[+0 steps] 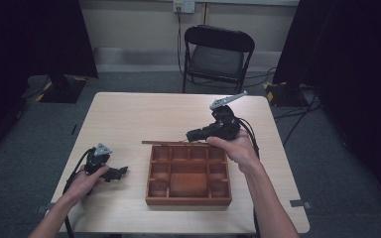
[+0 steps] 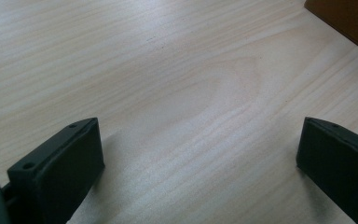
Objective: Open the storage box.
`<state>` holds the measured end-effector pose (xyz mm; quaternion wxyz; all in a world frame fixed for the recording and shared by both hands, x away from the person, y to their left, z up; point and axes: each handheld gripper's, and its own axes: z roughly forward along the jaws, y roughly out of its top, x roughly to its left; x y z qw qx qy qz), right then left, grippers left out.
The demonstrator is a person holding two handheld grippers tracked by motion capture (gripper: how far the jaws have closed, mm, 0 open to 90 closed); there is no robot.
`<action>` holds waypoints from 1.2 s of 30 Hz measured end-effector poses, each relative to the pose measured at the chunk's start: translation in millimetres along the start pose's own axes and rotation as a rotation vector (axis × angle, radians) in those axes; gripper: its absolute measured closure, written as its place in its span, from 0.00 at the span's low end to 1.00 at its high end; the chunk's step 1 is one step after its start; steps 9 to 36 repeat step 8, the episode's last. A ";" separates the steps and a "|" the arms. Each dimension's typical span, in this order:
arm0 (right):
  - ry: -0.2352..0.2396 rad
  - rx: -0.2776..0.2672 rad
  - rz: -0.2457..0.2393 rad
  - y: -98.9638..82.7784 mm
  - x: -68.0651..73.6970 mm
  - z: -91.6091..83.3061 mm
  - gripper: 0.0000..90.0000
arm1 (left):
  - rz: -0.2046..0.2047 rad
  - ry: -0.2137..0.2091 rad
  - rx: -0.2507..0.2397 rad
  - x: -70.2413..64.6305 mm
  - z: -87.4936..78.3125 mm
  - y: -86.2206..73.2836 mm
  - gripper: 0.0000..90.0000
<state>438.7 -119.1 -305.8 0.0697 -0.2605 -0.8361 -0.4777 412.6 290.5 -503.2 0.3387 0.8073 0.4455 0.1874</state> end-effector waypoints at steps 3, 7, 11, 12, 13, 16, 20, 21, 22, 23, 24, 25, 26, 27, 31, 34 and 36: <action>0.001 -0.001 0.000 -0.2 -0.2 0.0 0.92 | 0.000 0.000 0.000 0.0 0.0 0.0 0.00; 0.002 -0.002 0.000 -0.3 -0.5 -0.2 0.92 | 0.000 0.000 0.000 0.0 0.0 0.0 0.00; 0.003 -0.002 0.001 -0.2 -0.6 -0.1 0.92 | 0.000 0.000 0.000 0.0 0.0 0.0 0.00; 0.003 -0.002 0.001 -0.2 -0.6 -0.1 0.92 | 0.000 0.000 0.000 0.0 0.0 0.0 0.00; 0.003 -0.002 0.001 -0.2 -0.6 -0.1 0.92 | 0.000 0.000 0.000 0.0 0.0 0.0 0.00; 0.003 -0.002 0.001 -0.2 -0.6 -0.1 0.92 | 0.000 0.000 0.000 0.0 0.0 0.0 0.00; 0.003 -0.002 0.001 -0.2 -0.6 -0.1 0.92 | 0.000 0.000 0.000 0.0 0.0 0.0 0.00; 0.003 -0.002 0.001 -0.2 -0.6 -0.1 0.92 | 0.000 0.000 0.000 0.0 0.0 0.0 0.00; 0.003 -0.002 0.001 -0.2 -0.6 -0.1 0.92 | 0.000 0.000 0.000 0.0 0.0 0.0 0.00; 0.003 -0.002 0.001 -0.2 -0.6 -0.1 0.92 | 0.000 0.000 0.000 0.0 0.0 0.0 0.00; 0.003 -0.002 0.001 -0.2 -0.6 -0.1 0.92 | 0.000 0.000 0.000 0.0 0.0 0.0 0.00; 0.003 -0.002 0.001 -0.2 -0.6 -0.1 0.92 | 0.000 0.000 0.000 0.0 0.0 0.0 0.00; 0.003 -0.002 0.001 -0.2 -0.6 -0.1 0.92 | 0.000 0.000 0.000 0.0 0.0 0.0 0.00; 0.003 -0.002 0.001 -0.2 -0.6 -0.1 0.92 | 0.000 0.000 0.000 0.0 0.0 0.0 0.00; 0.003 -0.002 0.001 -0.2 -0.6 -0.1 0.92 | 0.000 0.000 0.000 0.0 0.0 0.0 0.00; 0.003 -0.002 0.001 -0.2 -0.6 -0.1 0.92 | 0.000 0.000 0.000 0.0 0.0 0.0 0.00; 0.003 -0.002 0.001 -0.2 -0.6 -0.1 0.92 | 0.000 0.000 0.000 0.0 0.0 0.0 0.00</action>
